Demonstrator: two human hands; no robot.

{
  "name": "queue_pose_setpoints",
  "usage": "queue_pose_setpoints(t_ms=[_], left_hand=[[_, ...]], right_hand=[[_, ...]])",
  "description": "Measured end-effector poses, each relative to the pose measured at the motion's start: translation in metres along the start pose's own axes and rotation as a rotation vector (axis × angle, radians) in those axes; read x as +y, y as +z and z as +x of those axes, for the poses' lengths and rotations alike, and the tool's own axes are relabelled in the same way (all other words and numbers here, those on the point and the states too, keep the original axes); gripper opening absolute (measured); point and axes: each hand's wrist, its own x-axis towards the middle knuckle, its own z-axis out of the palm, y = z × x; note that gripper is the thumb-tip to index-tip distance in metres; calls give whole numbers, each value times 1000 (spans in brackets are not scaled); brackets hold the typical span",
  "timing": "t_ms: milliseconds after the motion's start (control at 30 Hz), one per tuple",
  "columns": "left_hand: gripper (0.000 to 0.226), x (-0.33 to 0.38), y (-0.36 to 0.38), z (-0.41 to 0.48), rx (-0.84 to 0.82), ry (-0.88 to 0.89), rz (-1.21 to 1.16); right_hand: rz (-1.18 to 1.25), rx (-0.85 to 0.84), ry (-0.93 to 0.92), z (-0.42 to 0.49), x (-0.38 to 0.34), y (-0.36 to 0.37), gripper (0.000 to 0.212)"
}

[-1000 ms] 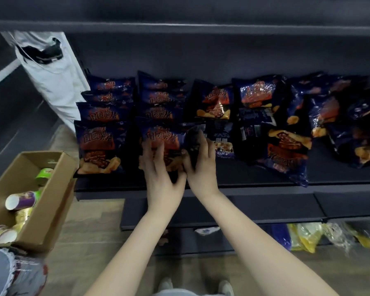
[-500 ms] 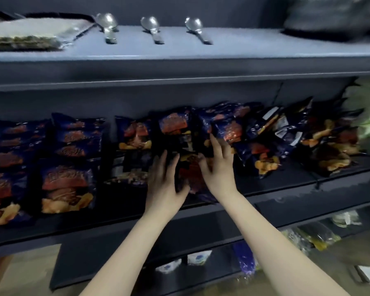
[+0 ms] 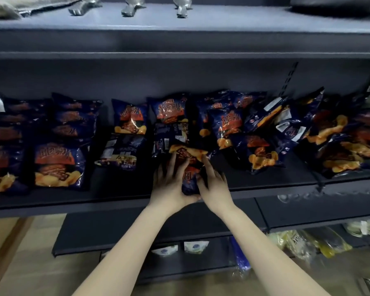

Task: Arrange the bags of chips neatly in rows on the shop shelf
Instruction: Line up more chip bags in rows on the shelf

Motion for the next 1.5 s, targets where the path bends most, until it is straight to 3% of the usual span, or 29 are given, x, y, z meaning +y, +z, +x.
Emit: queue_pose_setpoints(t_ms=[133, 200, 400, 533, 767, 900, 1033, 1233, 1500], left_hand=[[104, -3, -16, -3, -70, 29, -121], [96, -9, -33, -4, -27, 36, -171], [88, -84, -74, 25, 208, -205, 34], [94, -116, -62, 39, 38, -401, 129], [100, -99, -64, 46, -49, -432, 210], [99, -96, -77, 48, -130, -397, 222], [100, -92, -96, 48, -144, -330, 242], [95, -96, -144, 49, -118, -282, -189], [74, -101, -211, 57, -397, -332, -735]], right_hand=[[338, 43, 60, -1, -5, 3, 63], [412, 104, 85, 2, -9, 7, 64], [416, 246, 94, 12, -20, 11, 65], [360, 357, 113, 17, -13, 2, 66], [221, 455, 92, 29, -3, 0, 61], [112, 609, -76, 39, -21, 2, 53], [106, 617, -311, 57, -54, 4, 48], [174, 493, -439, 74, -93, 19, 44], [223, 422, -393, 95, -115, 23, 47]])
